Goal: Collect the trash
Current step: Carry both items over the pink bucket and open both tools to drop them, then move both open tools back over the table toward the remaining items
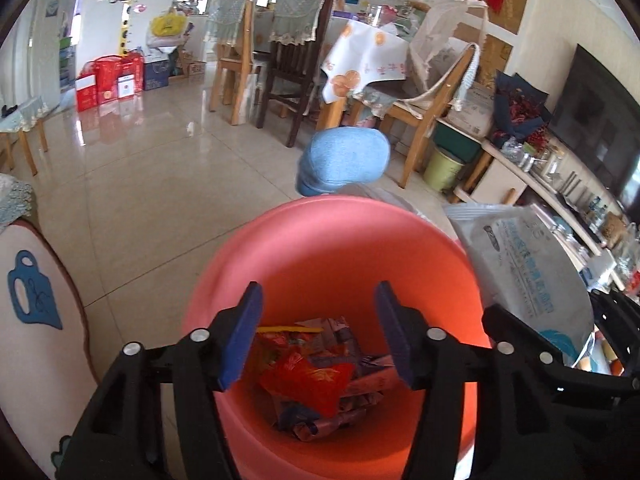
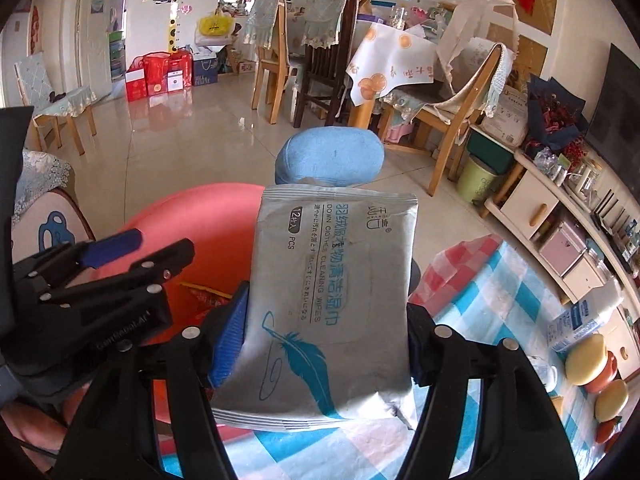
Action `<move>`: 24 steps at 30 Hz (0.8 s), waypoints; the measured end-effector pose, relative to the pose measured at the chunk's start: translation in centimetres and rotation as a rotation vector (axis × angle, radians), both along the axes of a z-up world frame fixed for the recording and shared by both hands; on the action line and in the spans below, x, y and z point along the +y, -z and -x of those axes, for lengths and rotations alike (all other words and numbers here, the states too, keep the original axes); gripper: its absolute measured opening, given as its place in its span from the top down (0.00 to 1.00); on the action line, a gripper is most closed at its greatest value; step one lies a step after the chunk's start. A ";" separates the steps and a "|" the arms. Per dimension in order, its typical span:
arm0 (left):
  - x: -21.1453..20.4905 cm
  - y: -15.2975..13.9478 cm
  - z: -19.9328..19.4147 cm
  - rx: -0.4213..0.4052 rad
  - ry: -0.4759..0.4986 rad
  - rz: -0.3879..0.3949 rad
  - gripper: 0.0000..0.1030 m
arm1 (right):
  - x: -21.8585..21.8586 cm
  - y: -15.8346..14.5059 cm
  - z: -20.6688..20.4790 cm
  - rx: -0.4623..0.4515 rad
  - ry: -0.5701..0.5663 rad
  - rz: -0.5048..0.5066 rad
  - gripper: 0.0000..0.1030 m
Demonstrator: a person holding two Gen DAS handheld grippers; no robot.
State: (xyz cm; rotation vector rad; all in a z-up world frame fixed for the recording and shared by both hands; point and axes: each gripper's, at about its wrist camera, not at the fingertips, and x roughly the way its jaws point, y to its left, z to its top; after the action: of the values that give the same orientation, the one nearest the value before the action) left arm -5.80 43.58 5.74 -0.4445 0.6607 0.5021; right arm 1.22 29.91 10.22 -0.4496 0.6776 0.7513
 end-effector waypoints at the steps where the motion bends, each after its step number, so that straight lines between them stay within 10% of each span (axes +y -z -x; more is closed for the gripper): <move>1: 0.2 0.1 0.0 0.004 -0.008 0.003 0.32 | -0.1 0.1 -0.2 0.002 0.012 -0.009 0.26; 8: 0.0 -0.1 0.1 -0.009 0.000 -0.022 0.15 | -2.1 0.0 -0.3 0.005 0.062 -0.058 0.15; 24: -1.8 -0.2 -0.8 0.015 0.029 -0.066 0.13 | -6.8 0.1 0.7 -0.064 0.170 -0.048 0.11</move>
State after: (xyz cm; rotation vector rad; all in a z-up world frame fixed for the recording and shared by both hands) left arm -5.03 41.83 5.93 -0.3694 0.6620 0.4983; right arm 0.51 23.09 10.09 -0.3661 0.6281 0.5891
